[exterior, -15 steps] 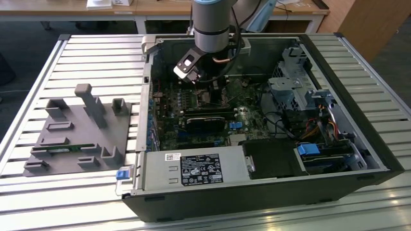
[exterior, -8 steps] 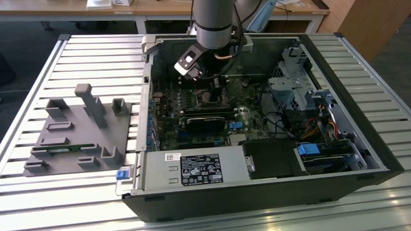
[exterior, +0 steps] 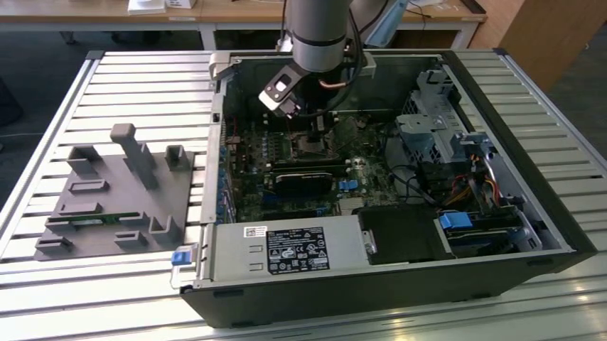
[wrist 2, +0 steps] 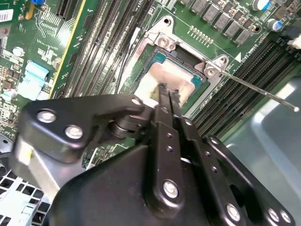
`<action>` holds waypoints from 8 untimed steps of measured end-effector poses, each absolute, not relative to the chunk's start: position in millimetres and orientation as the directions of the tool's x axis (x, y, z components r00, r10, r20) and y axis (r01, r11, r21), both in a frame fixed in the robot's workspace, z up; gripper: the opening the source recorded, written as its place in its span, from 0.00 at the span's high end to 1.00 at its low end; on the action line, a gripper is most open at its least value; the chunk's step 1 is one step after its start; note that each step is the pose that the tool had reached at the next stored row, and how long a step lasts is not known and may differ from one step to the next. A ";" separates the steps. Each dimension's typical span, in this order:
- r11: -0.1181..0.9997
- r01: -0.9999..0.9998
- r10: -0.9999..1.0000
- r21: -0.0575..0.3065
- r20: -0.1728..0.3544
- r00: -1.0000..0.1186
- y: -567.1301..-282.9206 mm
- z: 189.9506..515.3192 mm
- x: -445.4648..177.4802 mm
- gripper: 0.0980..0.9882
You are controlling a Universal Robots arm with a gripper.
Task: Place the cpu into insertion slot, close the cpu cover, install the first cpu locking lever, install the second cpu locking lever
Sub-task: 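Place the cpu into insertion slot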
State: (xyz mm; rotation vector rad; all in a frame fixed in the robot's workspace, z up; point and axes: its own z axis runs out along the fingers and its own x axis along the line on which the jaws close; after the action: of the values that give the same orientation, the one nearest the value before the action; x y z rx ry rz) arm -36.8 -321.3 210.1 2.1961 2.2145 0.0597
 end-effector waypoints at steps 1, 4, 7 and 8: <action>0.008 0.999 1.000 0.043 0.013 -0.009 -321.4 210.8 -36.8 0.91; 0.008 0.999 1.000 0.043 0.014 -0.009 -321.4 213.4 -36.8 0.98; 0.008 0.999 1.000 0.043 0.014 -0.009 -321.4 215.8 -36.8 0.98; 0.008 0.999 1.000 0.043 0.014 -0.009 -321.4 217.0 -36.8 0.98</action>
State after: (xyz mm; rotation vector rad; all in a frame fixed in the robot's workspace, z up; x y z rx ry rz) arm -36.8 -321.4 217.0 2.1974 2.2157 0.0628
